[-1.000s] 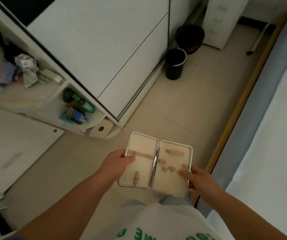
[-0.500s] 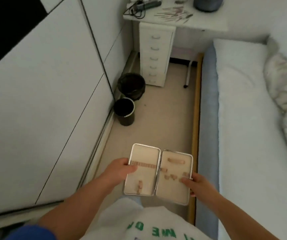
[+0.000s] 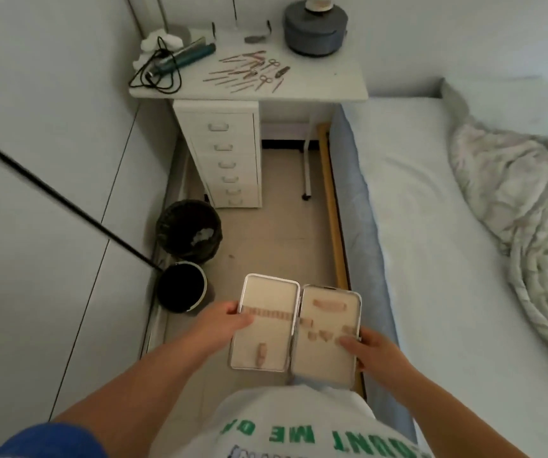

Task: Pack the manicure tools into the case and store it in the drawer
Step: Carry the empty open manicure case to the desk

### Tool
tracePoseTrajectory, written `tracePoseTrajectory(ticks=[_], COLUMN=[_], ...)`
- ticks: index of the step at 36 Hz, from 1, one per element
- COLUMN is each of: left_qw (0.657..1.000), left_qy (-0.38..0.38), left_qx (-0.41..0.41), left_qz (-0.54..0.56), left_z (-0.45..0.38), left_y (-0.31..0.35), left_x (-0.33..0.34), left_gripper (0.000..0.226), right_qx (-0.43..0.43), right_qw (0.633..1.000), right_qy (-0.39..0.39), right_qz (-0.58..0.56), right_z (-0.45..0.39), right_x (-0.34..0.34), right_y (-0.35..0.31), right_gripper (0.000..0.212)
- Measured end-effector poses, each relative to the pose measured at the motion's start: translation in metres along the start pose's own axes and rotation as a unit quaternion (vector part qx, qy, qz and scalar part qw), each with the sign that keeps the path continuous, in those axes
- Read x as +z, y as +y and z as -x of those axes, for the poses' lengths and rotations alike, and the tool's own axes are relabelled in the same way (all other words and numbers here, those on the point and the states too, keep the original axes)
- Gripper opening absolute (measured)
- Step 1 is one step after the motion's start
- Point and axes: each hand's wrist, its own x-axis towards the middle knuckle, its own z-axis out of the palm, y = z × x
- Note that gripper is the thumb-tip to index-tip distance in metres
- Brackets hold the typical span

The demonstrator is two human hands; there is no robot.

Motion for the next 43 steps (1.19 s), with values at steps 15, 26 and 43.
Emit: tracePoseTrajectory(ticks=[15, 26, 43], left_qw=[0.976, 0.974, 0.756], left_qy=[0.144, 0.160, 0.355], left_qx=[-0.040, -0.028, -0.173], left_qz=[0.157, 0.156, 0.522], left_z=[-0.160, -0.286, -0.346], left_y=[0.144, 0.263, 0.304], left_x=[-0.090, -0.168, -0.120], left_gripper=[0.008, 0.010, 0.010], right_qx=[-0.081, -0.087, -0.069], right_qw=[0.980, 0.983, 0.904], right_qy=[-0.103, -0.076, -0.314], right_qz=[0.151, 0.144, 0.282], right_z=[-0.222, -0.324, -0.482], right_x=[-0.070, -0.091, -0.109], right_y=[-0.249, -0.381, -0.511], right_gripper=[0.009, 0.016, 0.014])
